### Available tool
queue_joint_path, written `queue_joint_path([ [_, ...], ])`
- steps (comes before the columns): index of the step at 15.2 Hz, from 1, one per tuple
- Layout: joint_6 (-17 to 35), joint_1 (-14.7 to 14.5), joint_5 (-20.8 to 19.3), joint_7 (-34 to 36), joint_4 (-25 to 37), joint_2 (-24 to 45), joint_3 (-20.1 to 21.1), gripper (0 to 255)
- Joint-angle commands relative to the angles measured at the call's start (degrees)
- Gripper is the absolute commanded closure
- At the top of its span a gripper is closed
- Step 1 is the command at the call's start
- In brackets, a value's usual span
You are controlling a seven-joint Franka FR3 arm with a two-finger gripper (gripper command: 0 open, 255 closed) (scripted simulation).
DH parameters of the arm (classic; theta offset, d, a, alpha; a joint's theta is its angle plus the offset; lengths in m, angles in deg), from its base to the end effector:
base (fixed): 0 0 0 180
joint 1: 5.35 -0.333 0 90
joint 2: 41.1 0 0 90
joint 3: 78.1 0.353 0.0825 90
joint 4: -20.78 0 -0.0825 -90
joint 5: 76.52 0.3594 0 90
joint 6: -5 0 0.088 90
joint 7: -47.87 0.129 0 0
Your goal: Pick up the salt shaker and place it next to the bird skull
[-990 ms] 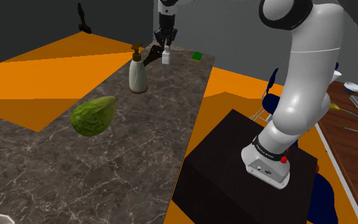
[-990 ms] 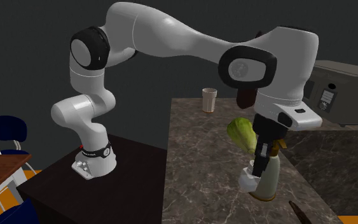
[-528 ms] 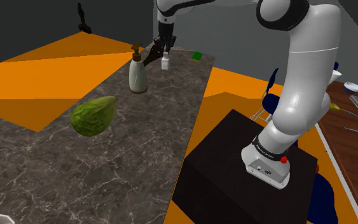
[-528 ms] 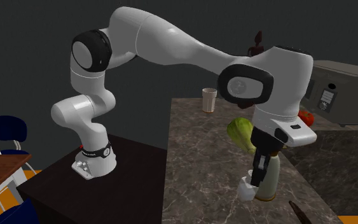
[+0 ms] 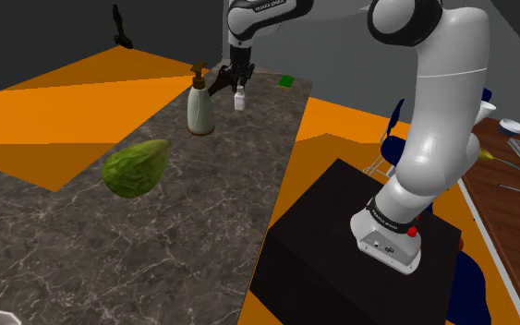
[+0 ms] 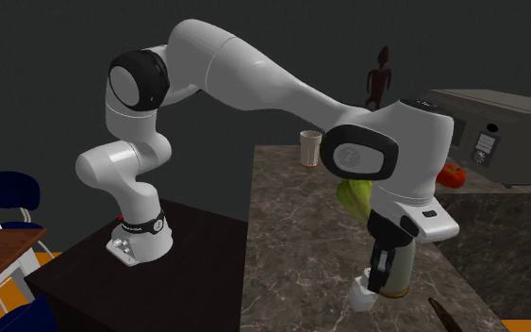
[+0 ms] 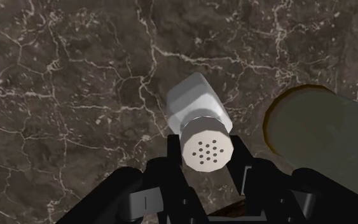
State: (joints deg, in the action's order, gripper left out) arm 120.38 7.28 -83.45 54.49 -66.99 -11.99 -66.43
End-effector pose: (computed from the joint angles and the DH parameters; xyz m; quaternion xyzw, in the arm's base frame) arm 0.6849 -0.0436 0.3865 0.9986 -0.0519 -0.0072 0.0054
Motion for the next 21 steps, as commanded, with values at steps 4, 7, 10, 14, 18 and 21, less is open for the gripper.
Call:
queue_joint_path([
  [4,3.12,-0.08,-0.37,0.28,-1.67,1.46,-0.2,255],
  [7,4.93,-0.14,-0.62,0.45,-2.5,2.45,-0.33,255],
  [10,6.69,-0.22,-0.88,0.62,-3.21,3.52,-0.49,255],
  [14,6.9,-0.23,-0.91,0.64,-3.29,3.65,-0.51,255],
  [18,6.9,-0.23,-0.91,0.64,-3.29,3.65,-0.51,255],
  [21,6.9,-0.23,-0.91,0.64,-3.28,3.66,-0.51,0],
])
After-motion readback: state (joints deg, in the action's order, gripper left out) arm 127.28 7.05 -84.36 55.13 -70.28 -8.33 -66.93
